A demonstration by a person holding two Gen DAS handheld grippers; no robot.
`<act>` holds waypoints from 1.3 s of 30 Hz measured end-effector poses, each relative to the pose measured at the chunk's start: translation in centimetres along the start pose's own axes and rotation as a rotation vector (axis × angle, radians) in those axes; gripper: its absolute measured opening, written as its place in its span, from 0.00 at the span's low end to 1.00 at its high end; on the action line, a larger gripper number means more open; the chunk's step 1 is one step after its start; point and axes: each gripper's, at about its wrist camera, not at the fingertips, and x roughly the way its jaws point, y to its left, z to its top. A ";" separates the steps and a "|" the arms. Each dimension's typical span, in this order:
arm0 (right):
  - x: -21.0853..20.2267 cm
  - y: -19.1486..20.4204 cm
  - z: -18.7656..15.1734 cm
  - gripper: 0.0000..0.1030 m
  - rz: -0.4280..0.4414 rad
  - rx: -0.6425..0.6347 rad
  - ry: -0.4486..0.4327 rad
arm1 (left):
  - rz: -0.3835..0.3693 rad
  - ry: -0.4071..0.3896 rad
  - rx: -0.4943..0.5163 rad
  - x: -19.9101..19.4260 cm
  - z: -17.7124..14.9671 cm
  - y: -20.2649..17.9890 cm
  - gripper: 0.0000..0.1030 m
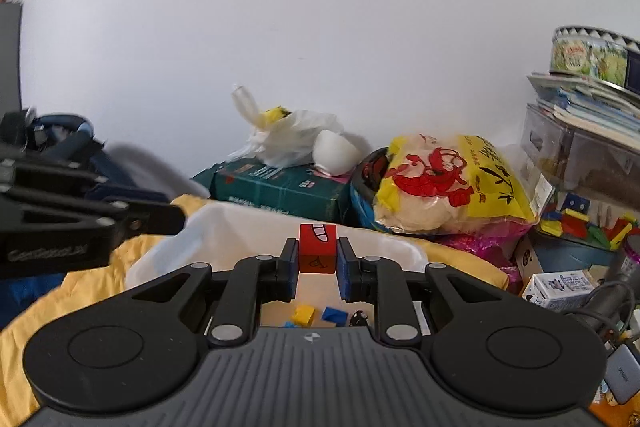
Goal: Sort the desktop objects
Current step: 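Carry both pieces over the white bin and open both tools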
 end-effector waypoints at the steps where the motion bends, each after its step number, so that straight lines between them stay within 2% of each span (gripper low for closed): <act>1: -0.1 -0.3 -0.2 0.21 -0.005 0.002 -0.006 | 0.008 0.001 0.005 -0.4 -0.5 0.1 0.23; 2: -0.3 -0.4 -0.5 0.21 -0.007 0.000 -0.005 | 0.018 0.016 0.016 -0.8 -1.5 0.3 0.33; 4: -0.5 -0.5 -1.5 0.21 -0.003 0.001 0.014 | 0.039 0.058 0.038 -1.4 -3.8 0.6 0.41; 9: -0.7 -0.7 -3.6 0.21 0.005 0.012 0.058 | 0.042 0.290 0.024 -0.1 -11.8 0.9 0.42; 11: -0.7 -0.7 -4.3 0.21 0.004 0.015 0.075 | 0.044 0.351 0.009 1.5 -13.9 0.7 0.42; 16: -0.8 -0.2 -5.5 0.21 0.009 0.019 0.113 | 0.078 0.422 -0.057 5.9 -15.1 1.0 0.42; 17: -0.9 -0.1 -5.6 0.21 0.010 0.018 0.115 | 0.070 0.428 -0.075 6.9 -15.2 1.2 0.41; 18: -0.9 0.1 -5.7 0.21 0.011 0.015 0.118 | 0.066 0.431 -0.080 7.6 -15.5 1.5 0.36; 19: -1.0 0.3 -5.9 0.21 0.011 0.011 0.123 | 0.071 0.444 -0.084 8.2 -15.7 1.8 0.17; 20: -1.0 0.5 -6.0 0.21 0.012 0.009 0.127 | 0.068 0.448 -0.096 8.2 -15.7 2.2 0.16; 21: -1.1 0.6 -6.0 0.21 0.014 0.007 0.130 | 0.056 0.432 -0.095 7.7 -15.5 2.2 0.16; 23: -1.3 0.8 -5.9 0.21 0.015 -0.006 0.125 | 0.026 0.383 -0.029 5.9 -14.1 1.2 0.16; 26: -1.1 0.9 -5.3 0.21 0.012 -0.025 0.105 | -0.028 0.220 0.021 2.4 -9.8 0.2 0.16; 29: 0.1 0.9 -4.2 0.21 0.002 -0.037 0.083 | -0.039 0.104 0.005 1.5 -4.7 0.6 0.16; 31: 1.4 1.0 -3.4 0.21 -0.008 -0.044 0.085 | -0.001 0.048 0.042 1.8 -2.4 0.5 0.17; 35: 3.9 0.6 -2.1 0.21 -0.038 -0.016 0.104 | 0.032 0.038 0.044 4.2 -0.4 0.6 0.16; 39: 6.0 0.4 -2.1 0.22 -0.060 0.009 0.145 | 0.068 0.091 0.050 6.4 -1.2 0.4 0.18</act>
